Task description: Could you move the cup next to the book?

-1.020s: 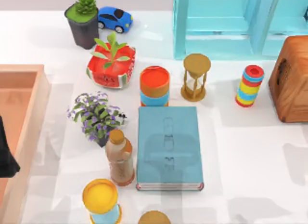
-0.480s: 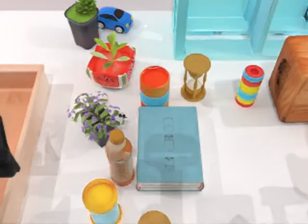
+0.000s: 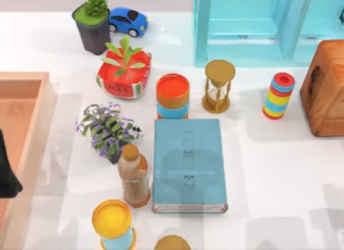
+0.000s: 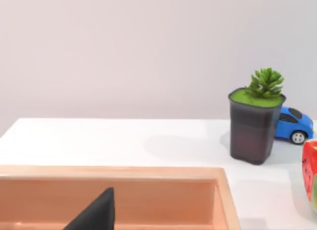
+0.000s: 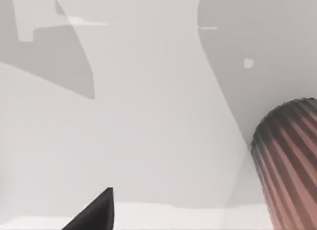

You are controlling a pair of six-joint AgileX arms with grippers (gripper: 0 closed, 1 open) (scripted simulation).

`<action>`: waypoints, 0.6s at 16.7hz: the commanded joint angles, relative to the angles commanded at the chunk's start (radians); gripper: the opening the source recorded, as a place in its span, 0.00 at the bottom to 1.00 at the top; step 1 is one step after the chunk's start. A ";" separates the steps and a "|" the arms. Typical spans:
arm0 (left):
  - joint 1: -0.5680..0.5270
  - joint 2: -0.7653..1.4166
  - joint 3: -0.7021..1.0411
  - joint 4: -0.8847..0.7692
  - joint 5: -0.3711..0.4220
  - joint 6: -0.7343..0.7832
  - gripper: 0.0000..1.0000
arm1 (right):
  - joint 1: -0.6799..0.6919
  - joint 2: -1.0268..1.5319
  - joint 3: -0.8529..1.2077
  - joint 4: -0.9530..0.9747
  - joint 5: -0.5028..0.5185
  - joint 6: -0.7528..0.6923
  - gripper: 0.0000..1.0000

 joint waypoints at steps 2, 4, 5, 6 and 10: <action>0.000 0.000 0.000 0.000 0.000 0.000 1.00 | 0.000 0.000 0.000 0.000 0.000 0.000 0.92; 0.000 0.000 0.000 0.000 0.000 0.000 1.00 | 0.000 0.000 0.000 0.000 0.000 0.000 0.77; 0.000 0.000 0.000 0.000 0.000 0.000 1.00 | 0.000 0.000 0.000 0.000 0.000 0.000 0.70; 0.000 0.000 0.000 0.000 0.000 0.000 1.00 | 0.000 0.000 0.000 0.000 0.000 0.000 0.62; 0.000 0.000 0.000 0.000 0.000 0.000 1.00 | 0.000 0.000 0.000 0.000 0.000 0.000 0.32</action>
